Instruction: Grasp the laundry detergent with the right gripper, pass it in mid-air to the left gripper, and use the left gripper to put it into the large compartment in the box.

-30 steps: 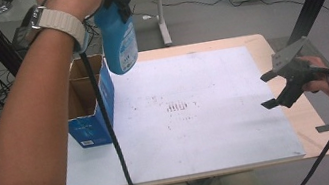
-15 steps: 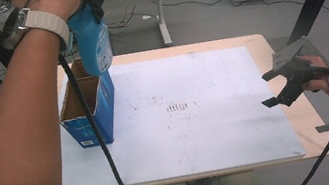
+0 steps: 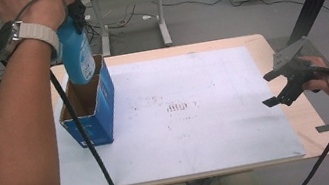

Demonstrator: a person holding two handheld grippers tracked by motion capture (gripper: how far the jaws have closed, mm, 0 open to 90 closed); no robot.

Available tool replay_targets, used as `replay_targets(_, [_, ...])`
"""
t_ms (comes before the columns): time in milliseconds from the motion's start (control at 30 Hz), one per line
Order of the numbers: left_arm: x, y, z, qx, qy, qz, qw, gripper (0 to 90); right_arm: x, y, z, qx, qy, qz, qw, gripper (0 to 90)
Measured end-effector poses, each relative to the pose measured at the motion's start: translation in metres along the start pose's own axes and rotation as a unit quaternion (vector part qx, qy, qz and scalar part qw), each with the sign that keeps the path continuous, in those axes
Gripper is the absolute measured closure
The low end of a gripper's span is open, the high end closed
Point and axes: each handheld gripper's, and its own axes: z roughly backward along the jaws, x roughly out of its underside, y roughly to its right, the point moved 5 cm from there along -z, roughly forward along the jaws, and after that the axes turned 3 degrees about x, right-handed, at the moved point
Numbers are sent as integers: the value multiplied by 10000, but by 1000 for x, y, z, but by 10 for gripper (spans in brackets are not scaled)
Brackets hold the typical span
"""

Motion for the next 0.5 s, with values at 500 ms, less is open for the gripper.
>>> replay_targets(500, [10, -21, -28, 63, -101, 381, 9992, 376, 3, 1, -3, 1, -10, -65, 10000, 45])
